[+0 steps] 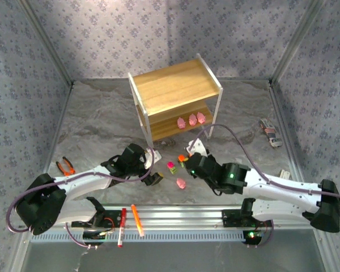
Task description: Place and organize the plastic toys onto the shelf
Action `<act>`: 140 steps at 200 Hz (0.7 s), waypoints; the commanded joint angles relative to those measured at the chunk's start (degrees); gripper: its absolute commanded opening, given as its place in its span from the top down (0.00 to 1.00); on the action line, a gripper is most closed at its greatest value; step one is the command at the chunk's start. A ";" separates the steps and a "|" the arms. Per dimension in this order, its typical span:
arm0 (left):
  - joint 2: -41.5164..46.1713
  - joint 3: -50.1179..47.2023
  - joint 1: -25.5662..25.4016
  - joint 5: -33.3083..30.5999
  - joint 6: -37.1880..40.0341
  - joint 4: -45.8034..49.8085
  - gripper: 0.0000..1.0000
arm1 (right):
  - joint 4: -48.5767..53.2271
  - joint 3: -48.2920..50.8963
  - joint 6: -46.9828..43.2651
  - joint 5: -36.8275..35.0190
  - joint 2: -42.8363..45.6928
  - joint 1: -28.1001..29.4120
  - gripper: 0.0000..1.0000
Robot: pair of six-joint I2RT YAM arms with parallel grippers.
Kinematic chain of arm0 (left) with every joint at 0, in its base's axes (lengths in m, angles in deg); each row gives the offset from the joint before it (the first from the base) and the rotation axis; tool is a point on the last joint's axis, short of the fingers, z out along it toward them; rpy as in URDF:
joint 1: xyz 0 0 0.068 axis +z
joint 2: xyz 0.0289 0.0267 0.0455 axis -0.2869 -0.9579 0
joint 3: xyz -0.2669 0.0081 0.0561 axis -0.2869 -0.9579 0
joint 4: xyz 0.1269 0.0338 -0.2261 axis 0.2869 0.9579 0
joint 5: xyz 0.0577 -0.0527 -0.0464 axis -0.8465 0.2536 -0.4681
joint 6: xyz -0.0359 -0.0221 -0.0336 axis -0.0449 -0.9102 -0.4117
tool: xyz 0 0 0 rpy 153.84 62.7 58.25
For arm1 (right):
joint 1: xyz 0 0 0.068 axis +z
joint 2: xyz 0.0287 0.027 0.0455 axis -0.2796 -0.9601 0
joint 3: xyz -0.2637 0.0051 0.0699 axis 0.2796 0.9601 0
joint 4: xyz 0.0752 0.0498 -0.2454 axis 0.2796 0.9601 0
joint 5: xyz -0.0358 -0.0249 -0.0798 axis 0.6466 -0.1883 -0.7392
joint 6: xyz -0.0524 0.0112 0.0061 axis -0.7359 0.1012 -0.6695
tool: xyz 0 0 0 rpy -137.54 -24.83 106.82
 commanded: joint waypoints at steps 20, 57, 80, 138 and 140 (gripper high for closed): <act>0.26 1.93 0.34 0.86 0.35 -1.15 0.01 | 2.31 4.27 4.78 -3.93 3.99 6.12 0.38; 0.26 1.88 0.32 1.21 0.44 -1.06 0.00 | 1.29 7.10 7.95 -4.63 3.62 10.53 0.35; 0.26 1.94 0.39 1.21 0.44 -1.06 0.00 | 0.68 8.98 10.78 -5.68 2.93 12.29 0.34; 0.26 1.93 0.39 1.29 0.44 -1.06 0.00 | -3.48 12.57 16.08 -6.50 -0.42 16.36 0.32; 0.26 1.97 0.35 1.29 0.44 -1.06 0.00 | -3.58 12.61 16.31 -6.56 -0.73 16.55 0.32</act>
